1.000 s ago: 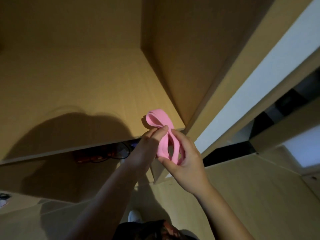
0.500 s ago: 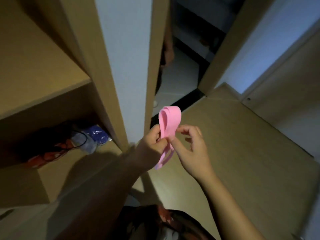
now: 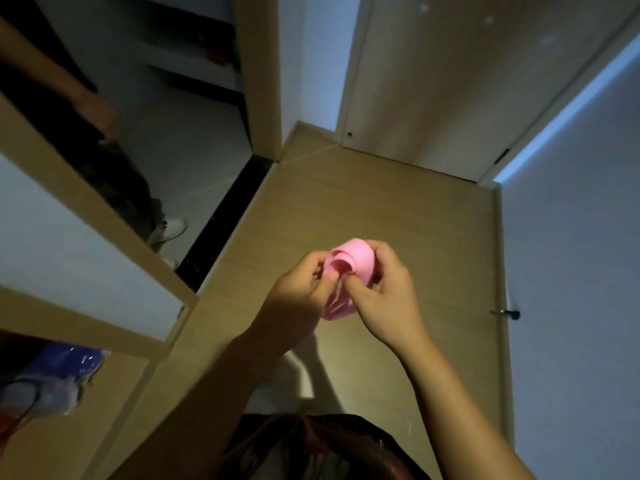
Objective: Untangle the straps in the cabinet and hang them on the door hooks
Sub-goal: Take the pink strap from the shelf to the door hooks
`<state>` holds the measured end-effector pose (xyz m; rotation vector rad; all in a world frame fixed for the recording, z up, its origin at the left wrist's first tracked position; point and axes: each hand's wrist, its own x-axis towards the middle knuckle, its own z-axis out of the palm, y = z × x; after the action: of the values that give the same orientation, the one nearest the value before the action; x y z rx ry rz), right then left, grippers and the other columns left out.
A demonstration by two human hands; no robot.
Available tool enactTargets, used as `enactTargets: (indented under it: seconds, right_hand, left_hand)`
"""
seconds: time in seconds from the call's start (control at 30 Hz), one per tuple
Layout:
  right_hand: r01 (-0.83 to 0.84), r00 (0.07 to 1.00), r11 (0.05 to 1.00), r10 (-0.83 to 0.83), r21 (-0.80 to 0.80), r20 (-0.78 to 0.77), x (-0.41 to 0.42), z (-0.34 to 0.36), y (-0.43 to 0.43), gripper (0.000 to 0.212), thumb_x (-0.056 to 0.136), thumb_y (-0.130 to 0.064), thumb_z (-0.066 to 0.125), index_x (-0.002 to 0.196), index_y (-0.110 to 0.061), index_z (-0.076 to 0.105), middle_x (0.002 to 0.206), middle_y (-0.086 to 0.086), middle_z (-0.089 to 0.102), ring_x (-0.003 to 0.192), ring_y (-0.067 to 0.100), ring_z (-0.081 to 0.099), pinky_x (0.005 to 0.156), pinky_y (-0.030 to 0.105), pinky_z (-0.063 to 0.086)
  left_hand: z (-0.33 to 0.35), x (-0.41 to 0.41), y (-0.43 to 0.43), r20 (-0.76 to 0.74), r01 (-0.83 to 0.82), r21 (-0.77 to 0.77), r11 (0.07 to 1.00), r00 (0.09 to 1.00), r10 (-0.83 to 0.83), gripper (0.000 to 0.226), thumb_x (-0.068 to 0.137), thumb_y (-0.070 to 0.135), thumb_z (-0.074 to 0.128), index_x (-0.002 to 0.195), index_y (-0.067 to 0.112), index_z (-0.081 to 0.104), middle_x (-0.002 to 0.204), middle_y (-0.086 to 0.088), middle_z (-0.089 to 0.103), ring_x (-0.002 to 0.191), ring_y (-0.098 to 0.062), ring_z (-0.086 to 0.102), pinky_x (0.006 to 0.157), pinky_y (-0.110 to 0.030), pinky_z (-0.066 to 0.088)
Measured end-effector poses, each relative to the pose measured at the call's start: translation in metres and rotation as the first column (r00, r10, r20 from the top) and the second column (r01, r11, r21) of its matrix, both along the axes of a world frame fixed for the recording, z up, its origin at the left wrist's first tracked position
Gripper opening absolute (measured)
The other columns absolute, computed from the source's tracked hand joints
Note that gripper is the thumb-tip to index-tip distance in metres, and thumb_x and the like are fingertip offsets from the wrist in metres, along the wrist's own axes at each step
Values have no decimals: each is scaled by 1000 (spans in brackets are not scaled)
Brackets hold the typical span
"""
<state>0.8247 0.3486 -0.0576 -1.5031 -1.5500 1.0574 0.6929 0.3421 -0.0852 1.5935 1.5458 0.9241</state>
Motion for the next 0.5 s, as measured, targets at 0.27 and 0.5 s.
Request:
enactTargets:
  seconds: [0.27, 0.5]
  right_hand:
    - [170, 983, 983, -165, -63, 87, 38, -5, 65, 32, 75, -10, 64, 91, -36, 52, 78, -11, 60, 63, 3, 61, 52, 19, 52]
    - [229, 962, 968, -209, -99, 176, 44, 4, 159, 39, 75, -13, 64, 112, -24, 56, 95, -4, 64, 83, 15, 61, 74, 34, 53]
  left_hand:
    - [7, 44, 94, -218, 129, 289, 949, 974, -66, 26, 87, 29, 46, 99, 13, 62, 94, -5, 65, 84, -22, 61, 72, -31, 50]
    - [21, 47, 204, -184, 228, 284, 931, 966, -180, 53, 82, 41, 28, 100, 9, 65, 89, -10, 68, 80, -27, 62, 69, -26, 40]
